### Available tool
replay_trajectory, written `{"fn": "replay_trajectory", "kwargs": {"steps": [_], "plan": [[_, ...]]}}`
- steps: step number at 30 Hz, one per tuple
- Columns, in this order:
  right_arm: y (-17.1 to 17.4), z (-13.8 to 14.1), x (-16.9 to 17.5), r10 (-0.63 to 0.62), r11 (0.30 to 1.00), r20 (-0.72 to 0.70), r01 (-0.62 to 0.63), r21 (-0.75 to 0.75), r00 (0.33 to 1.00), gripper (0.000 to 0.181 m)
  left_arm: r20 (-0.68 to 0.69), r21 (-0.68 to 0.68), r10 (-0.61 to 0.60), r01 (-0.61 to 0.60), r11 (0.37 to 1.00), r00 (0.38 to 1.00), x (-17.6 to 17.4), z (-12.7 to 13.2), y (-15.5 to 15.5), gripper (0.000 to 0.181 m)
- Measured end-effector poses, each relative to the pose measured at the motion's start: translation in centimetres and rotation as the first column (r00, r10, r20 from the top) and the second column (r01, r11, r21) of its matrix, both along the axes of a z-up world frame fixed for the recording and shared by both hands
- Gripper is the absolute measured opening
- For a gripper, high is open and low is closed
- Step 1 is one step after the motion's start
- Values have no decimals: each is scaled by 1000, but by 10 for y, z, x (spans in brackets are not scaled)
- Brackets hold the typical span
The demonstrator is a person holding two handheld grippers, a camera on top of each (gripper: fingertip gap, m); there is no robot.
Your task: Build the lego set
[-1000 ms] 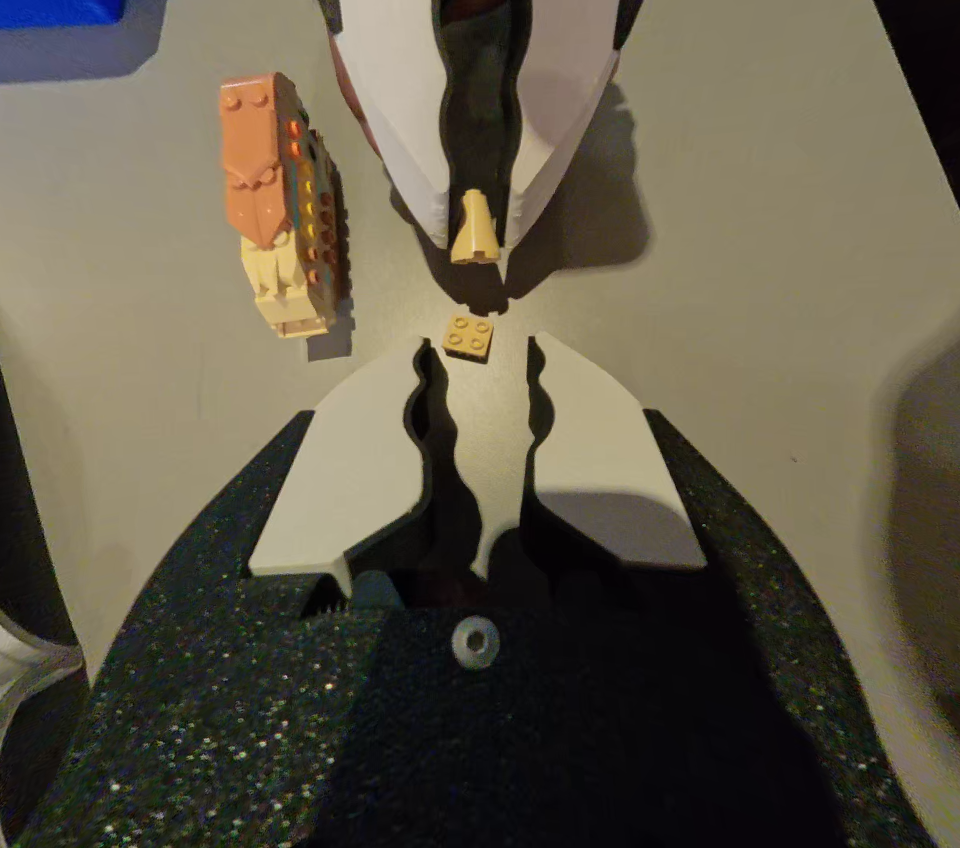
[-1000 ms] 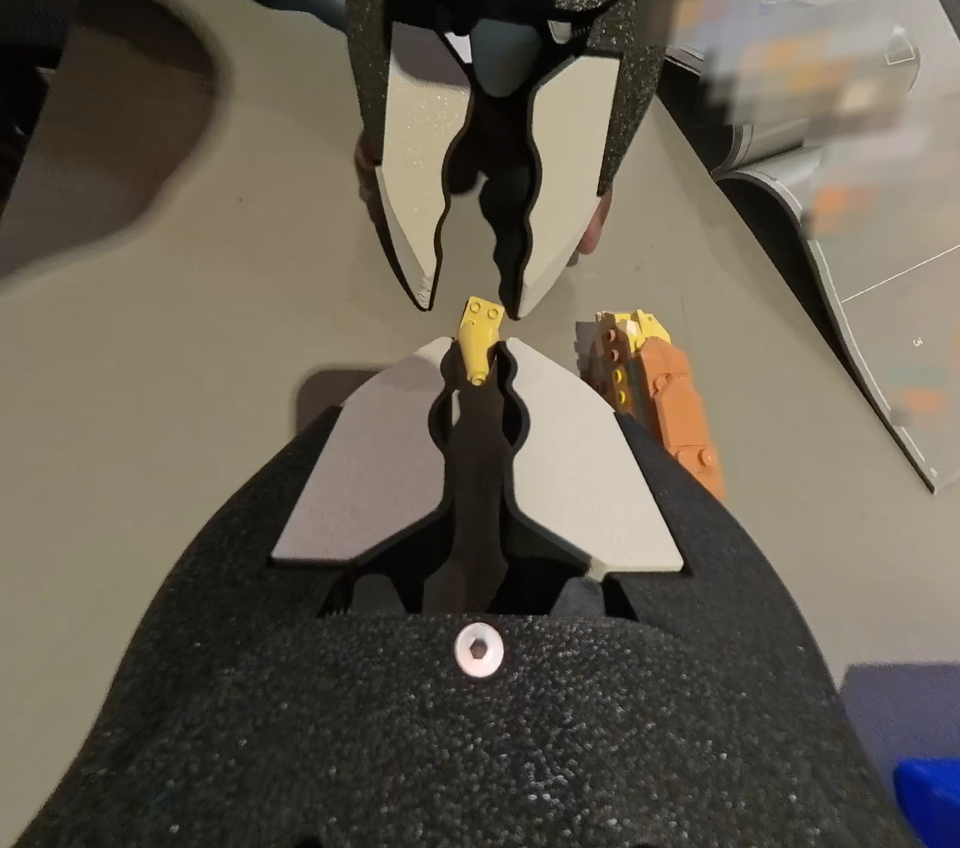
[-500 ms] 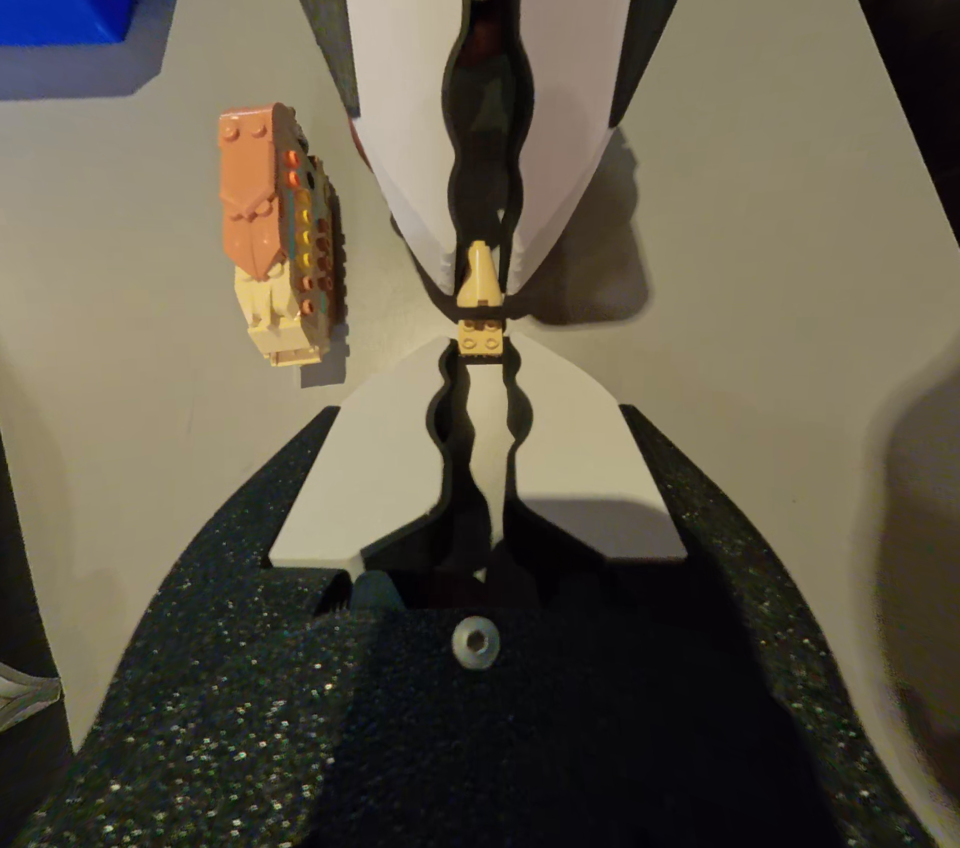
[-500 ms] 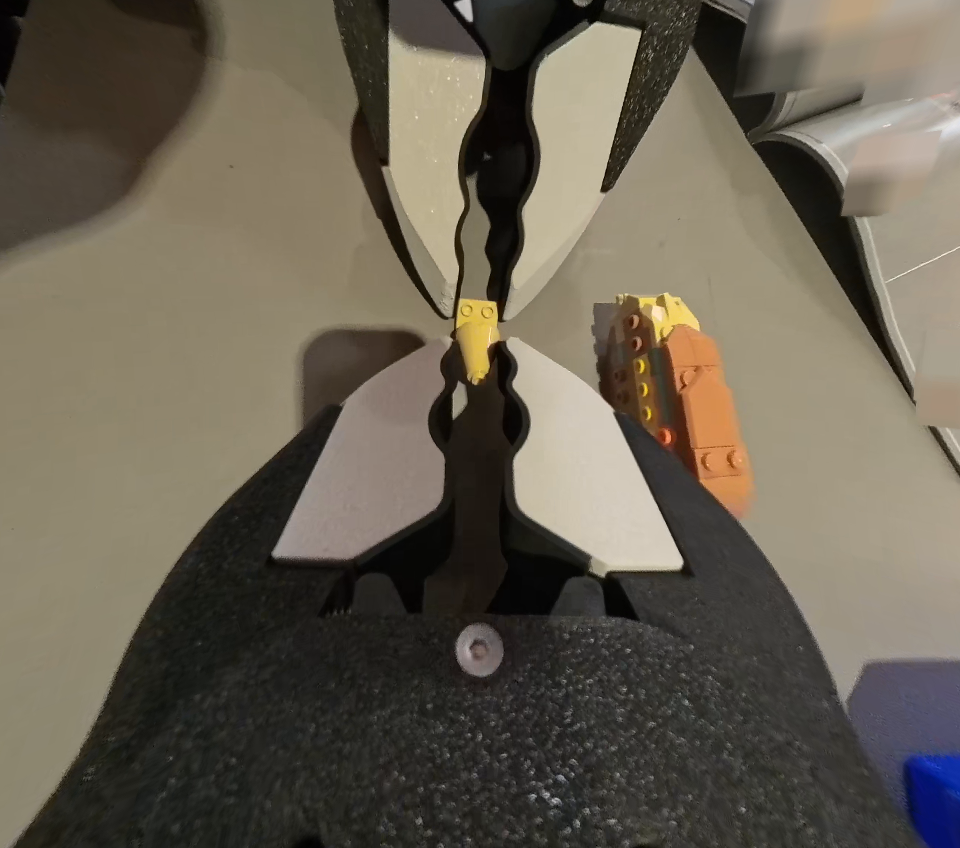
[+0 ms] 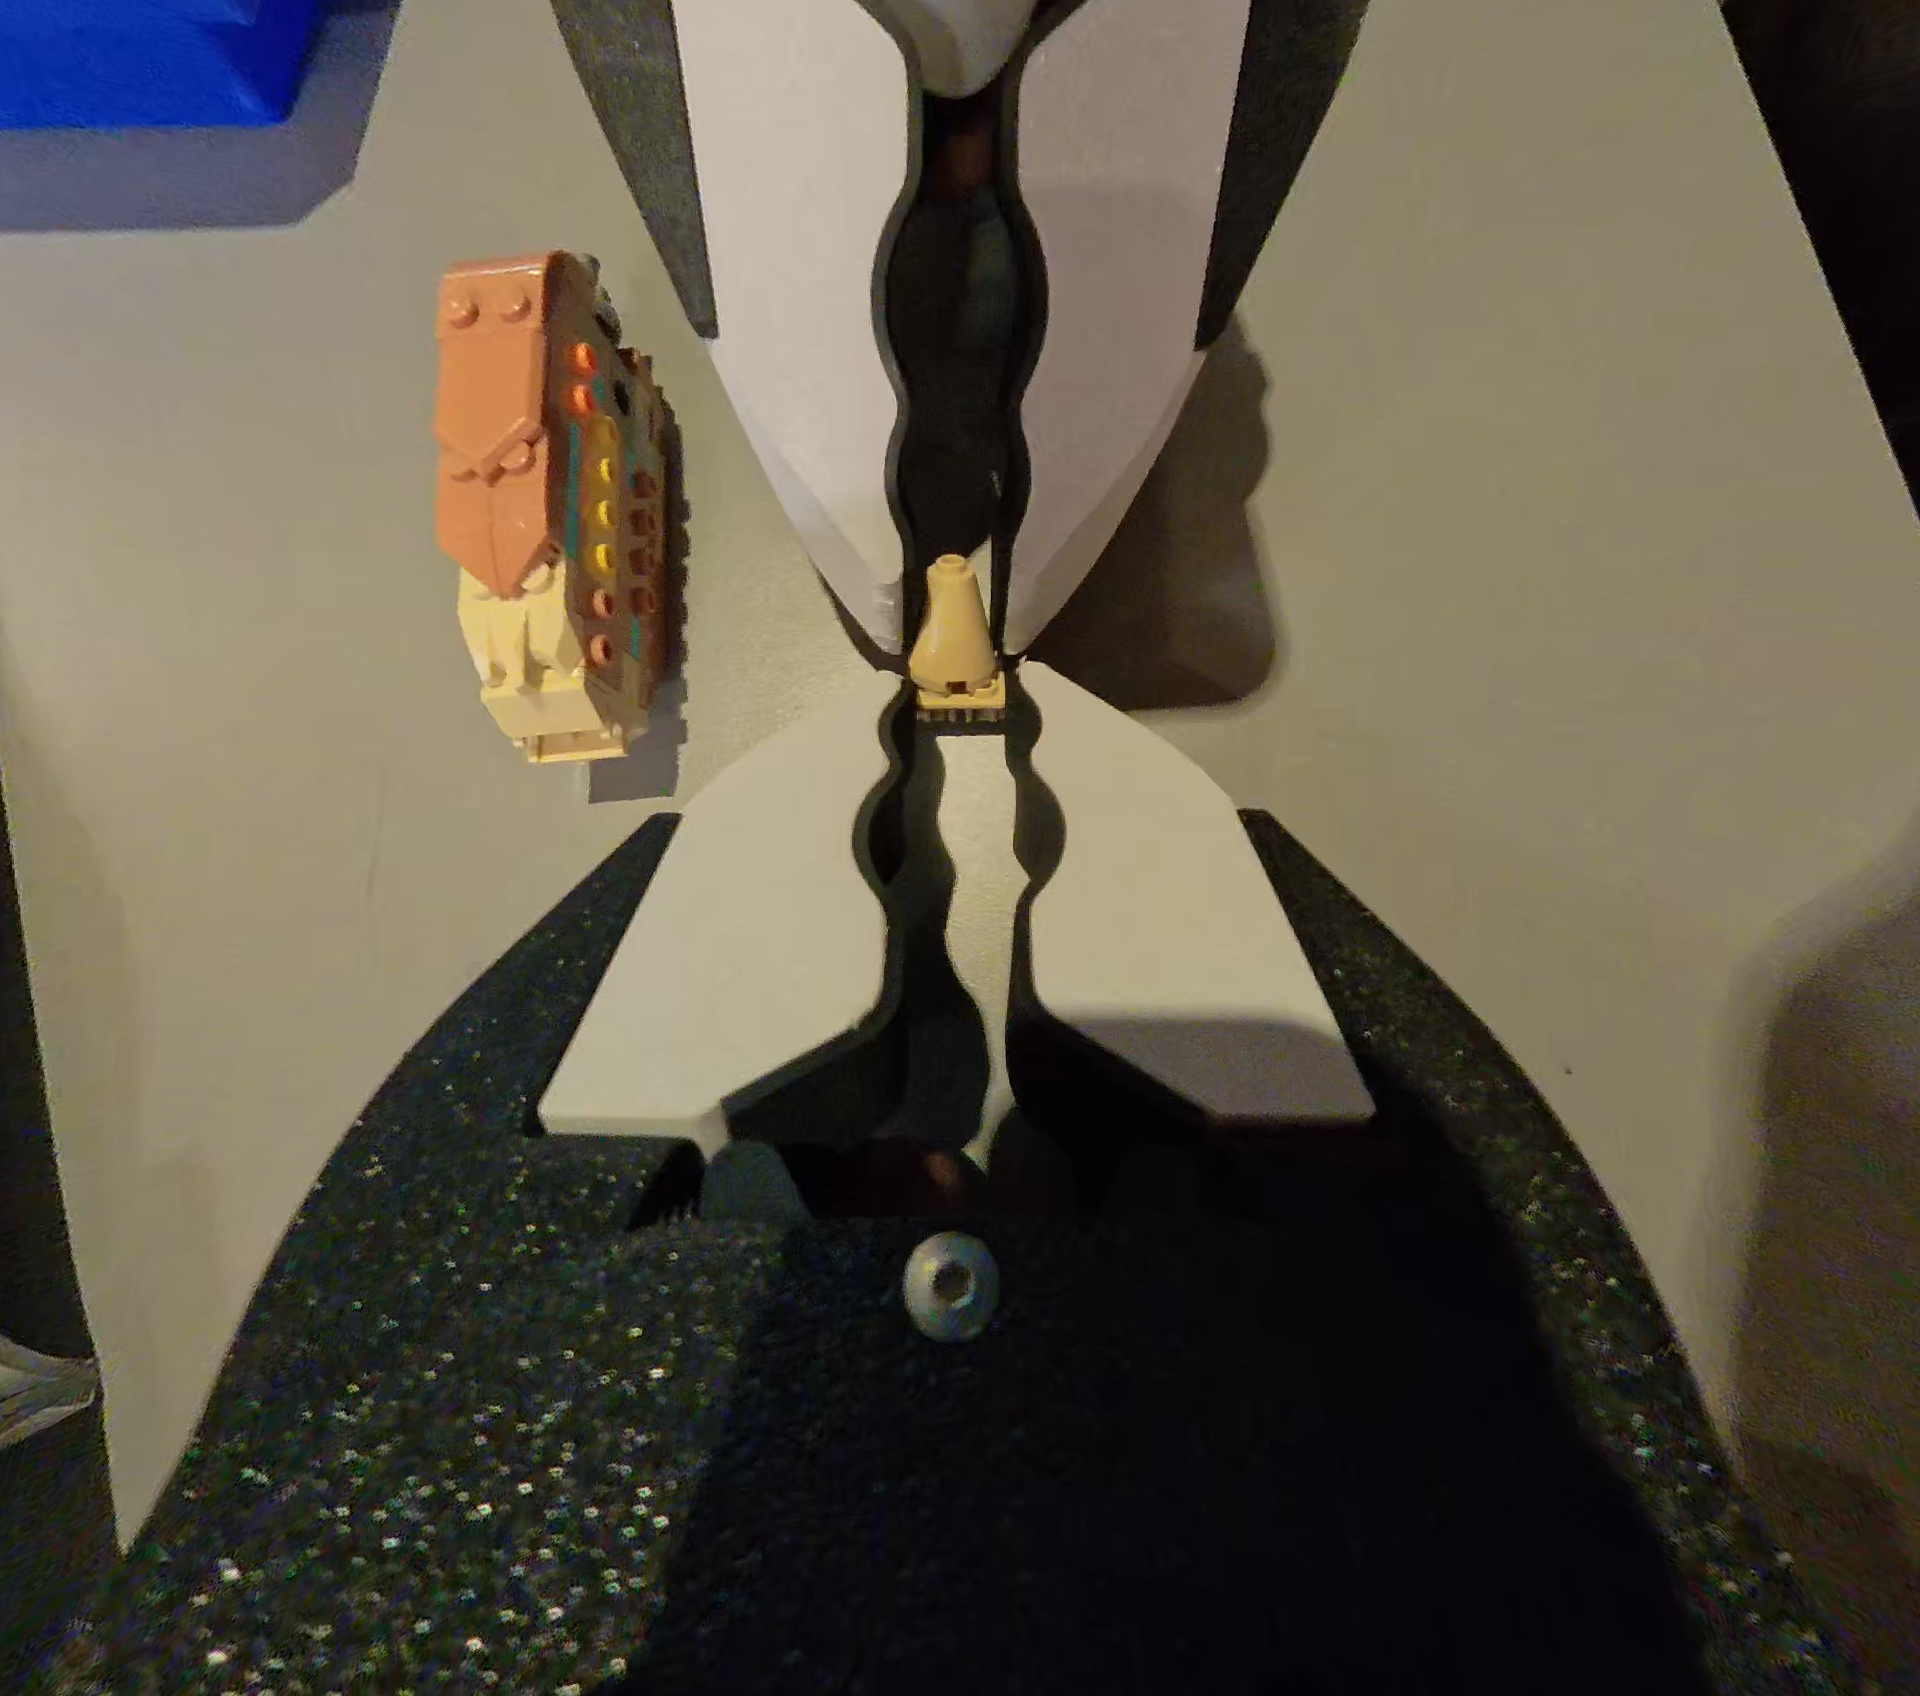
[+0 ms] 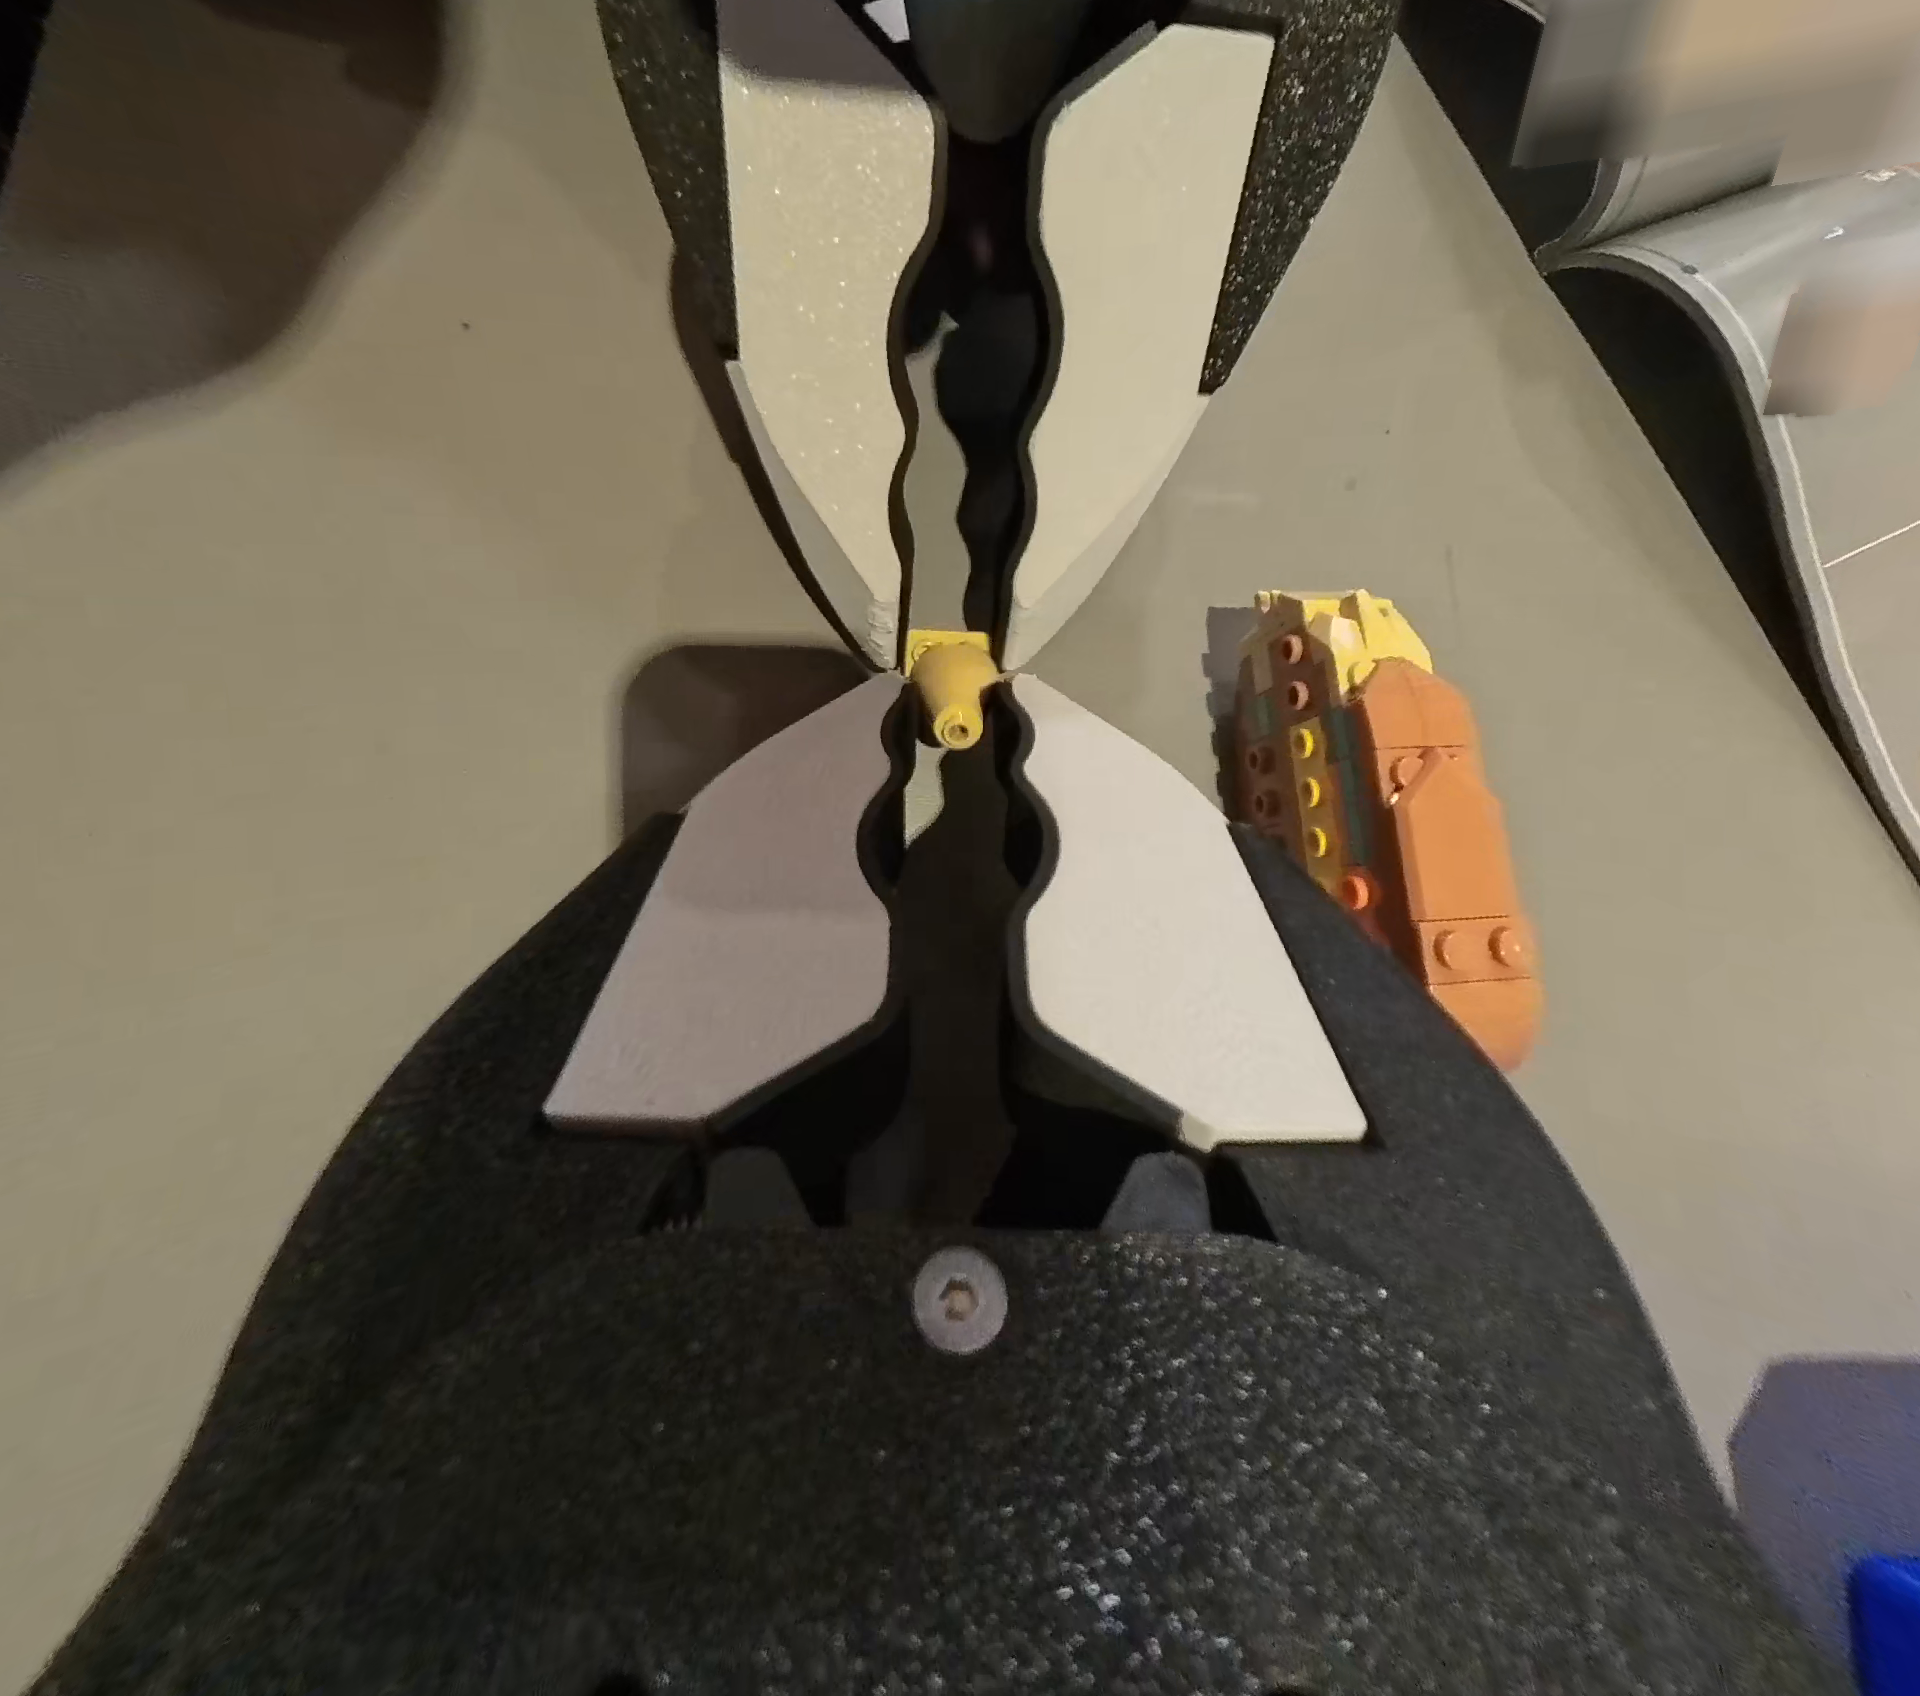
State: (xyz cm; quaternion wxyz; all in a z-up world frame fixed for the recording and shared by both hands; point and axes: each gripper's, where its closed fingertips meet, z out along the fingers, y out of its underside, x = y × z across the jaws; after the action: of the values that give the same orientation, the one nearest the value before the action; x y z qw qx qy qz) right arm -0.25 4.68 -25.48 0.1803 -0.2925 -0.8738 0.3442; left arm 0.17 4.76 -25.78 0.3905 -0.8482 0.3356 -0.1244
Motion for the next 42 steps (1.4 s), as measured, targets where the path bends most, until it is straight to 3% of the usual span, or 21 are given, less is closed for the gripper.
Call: {"fn": "replay_trajectory", "kwargs": {"steps": [28, 42], "plan": [[2, 5, -3, -65, 996, 23, 67, -61, 998, 14, -17, 84, 30, -28, 996, 999, -4, 7, 3, 16], [8, 14, -11, -186, 964, 94, 200, -178, 978, 14, -97, 211, 70, -48, 976, 993, -12, 18, 9, 16]]}}
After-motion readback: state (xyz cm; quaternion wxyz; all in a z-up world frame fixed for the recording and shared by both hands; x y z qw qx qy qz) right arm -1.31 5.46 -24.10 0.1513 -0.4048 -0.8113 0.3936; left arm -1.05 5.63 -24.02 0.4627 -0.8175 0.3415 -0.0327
